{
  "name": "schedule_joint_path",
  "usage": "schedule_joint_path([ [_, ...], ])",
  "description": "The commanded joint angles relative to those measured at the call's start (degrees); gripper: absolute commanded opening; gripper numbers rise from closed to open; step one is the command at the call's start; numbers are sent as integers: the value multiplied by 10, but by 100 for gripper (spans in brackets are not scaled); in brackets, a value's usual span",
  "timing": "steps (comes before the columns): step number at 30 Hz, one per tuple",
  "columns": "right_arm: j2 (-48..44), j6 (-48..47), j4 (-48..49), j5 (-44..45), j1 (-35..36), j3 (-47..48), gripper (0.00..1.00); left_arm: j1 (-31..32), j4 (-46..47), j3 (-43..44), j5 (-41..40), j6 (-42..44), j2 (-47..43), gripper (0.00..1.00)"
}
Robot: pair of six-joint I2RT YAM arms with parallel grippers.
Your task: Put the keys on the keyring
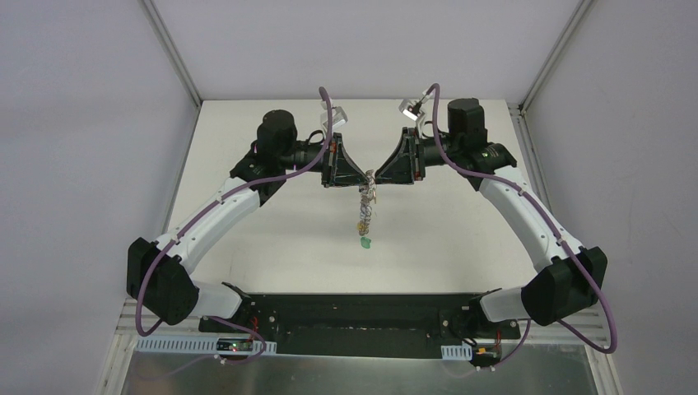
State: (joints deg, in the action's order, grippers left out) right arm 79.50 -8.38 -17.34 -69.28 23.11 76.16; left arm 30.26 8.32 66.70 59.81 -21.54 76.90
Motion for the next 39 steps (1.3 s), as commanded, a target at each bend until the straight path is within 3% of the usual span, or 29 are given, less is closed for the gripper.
schedule_joint_path([
  [1, -5, -7, 15, 1, 8, 0, 31, -6, 55, 5, 20, -20, -17, 0],
  [22, 5, -18, 10, 7, 26, -14, 19, -10, 59, 3, 18, -25, -18, 0],
  [29, 8, -15, 9, -1, 25, -7, 0, -11, 59, 0, 19, -24, -19, 0],
  [32, 8, -20, -2, 2, 24, 5, 0, -12, 50, -1, 20, -15, -19, 0],
  [36, 10, -100, -96, 48, 33, 49, 0, -11, -44, 23, 20, 79, -20, 0],
  [39, 17, -169, -182, 110, 54, 84, 0, -12, -179, 60, 4, 175, -20, 11],
])
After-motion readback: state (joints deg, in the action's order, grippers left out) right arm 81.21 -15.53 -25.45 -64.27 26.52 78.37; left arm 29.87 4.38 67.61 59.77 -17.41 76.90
